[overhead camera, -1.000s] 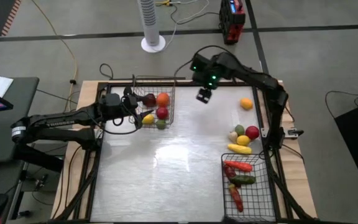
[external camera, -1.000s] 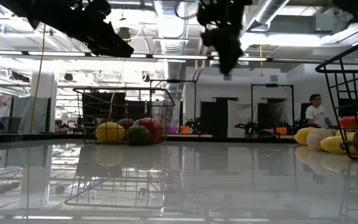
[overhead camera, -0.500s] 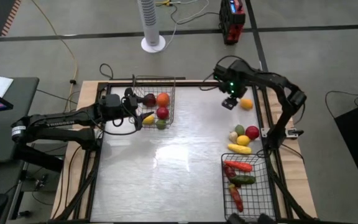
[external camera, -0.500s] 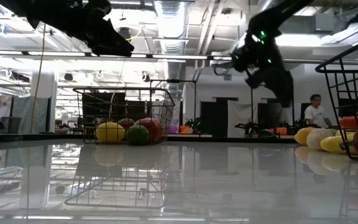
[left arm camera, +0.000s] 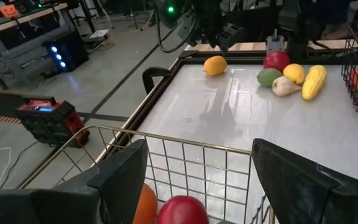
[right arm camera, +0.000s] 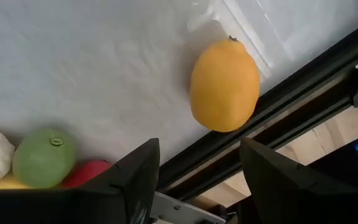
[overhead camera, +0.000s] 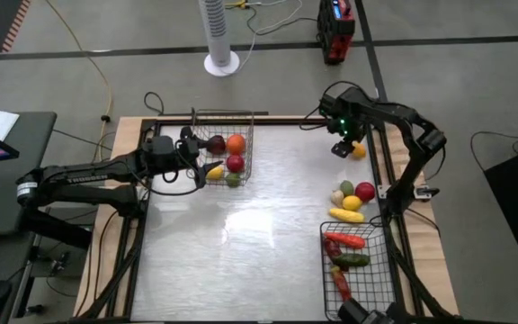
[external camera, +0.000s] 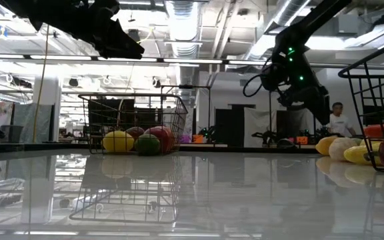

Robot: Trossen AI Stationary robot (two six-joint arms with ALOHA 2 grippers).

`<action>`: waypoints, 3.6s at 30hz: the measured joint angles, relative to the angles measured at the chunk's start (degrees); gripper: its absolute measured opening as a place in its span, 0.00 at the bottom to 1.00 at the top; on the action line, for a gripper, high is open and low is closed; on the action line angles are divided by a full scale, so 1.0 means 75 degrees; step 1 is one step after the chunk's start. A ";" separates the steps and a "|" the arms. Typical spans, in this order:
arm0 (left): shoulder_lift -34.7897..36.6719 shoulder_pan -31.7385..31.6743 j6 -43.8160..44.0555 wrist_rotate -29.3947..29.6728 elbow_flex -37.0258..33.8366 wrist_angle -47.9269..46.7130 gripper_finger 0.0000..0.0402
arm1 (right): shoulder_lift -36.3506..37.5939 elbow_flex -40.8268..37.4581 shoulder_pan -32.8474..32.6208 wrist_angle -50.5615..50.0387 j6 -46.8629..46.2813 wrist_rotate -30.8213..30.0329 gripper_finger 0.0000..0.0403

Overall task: Sort produce into baskets
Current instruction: Put the garlic into the right wire basket

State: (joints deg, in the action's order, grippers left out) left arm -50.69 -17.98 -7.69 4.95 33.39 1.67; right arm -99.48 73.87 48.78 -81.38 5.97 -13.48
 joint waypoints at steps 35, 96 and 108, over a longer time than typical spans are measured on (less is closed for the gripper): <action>-0.0067 -0.1690 -0.0883 -0.1619 0.0216 0.3453 0.69 | -0.0927 0.0667 0.0853 -0.0238 -0.0131 0.0642 0.91; 0.1182 -0.2087 -0.0609 -0.1291 0.0207 0.1161 0.69 | -0.1128 -0.1704 -0.3777 0.0598 -0.3339 0.2786 0.55; 0.1212 -0.2087 -0.0697 -0.1076 0.0207 0.0891 0.69 | -0.1122 0.0493 -0.4282 -0.0141 -0.3024 0.2789 0.49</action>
State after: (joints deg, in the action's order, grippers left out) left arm -41.60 -33.63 -12.92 -3.12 34.94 8.35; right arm -107.90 77.56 16.66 -82.44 -16.71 7.44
